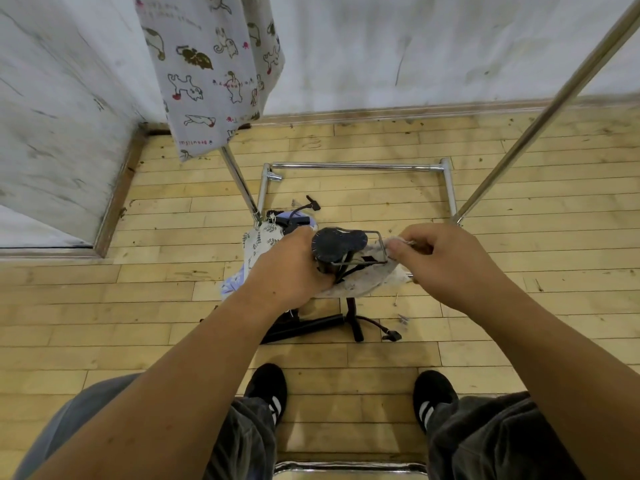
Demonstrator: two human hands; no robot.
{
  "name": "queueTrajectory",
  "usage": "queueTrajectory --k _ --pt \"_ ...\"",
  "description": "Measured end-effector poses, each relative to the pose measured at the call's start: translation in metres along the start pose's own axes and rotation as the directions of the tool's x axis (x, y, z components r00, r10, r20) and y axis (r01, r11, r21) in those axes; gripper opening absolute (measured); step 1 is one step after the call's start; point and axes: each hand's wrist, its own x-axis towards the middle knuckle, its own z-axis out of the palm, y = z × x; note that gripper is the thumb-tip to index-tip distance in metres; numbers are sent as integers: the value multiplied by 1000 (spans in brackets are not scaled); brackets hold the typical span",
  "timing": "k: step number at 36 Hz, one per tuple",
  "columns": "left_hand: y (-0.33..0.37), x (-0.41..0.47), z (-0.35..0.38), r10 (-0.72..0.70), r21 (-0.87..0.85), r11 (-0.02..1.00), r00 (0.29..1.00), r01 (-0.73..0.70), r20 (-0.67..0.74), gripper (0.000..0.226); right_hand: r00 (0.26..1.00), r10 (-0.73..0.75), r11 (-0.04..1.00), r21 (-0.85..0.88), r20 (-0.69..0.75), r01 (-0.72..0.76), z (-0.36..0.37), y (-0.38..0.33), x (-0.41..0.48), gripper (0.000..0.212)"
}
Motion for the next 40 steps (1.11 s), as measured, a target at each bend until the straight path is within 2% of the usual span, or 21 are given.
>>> queueTrajectory --k 3,6,10,13,17,19,22,24,28,37,40 --pt "8 -5 -2 15 81 997 1000 -14 -10 41 999 -24 996 87 -22 26 -2 -2 -1 25" --pt "9 -6 -2 36 143 989 999 -32 -30 39 1000 -11 985 171 24 6 0 -3 -4 27" --pt "12 -6 -3 20 133 991 1000 -18 -13 33 997 53 943 327 56 -68 2 -6 -1 22" --pt "11 -6 -2 53 -54 997 995 -48 81 50 994 101 913 392 44 -110 0 -5 2 12" --pt "22 -10 -13 99 -240 970 971 -45 217 57 993 109 965 245 -47 -94 2 4 5 11" --pt "27 -12 -18 137 -342 939 946 -29 295 61 988 130 966 236 -82 -107 1 3 6 11" --pt "31 -17 -19 226 -452 889 930 -76 289 54 984 143 962 250 -109 -112 -2 4 7 11" --pt "34 -17 -20 235 -498 865 929 -65 287 44 983 144 961 254 -118 -110 -2 5 7 9" --pt "37 -16 -24 203 -494 868 941 -45 272 25 981 153 943 315 -122 -108 -5 2 6 11" --pt "38 -19 -29 208 -372 923 941 -98 269 32 976 176 866 491 -124 -94 -6 -4 5 19" --pt "36 -18 -26 172 -327 942 950 -80 262 28 987 131 888 454 -98 -73 -4 -8 3 19"
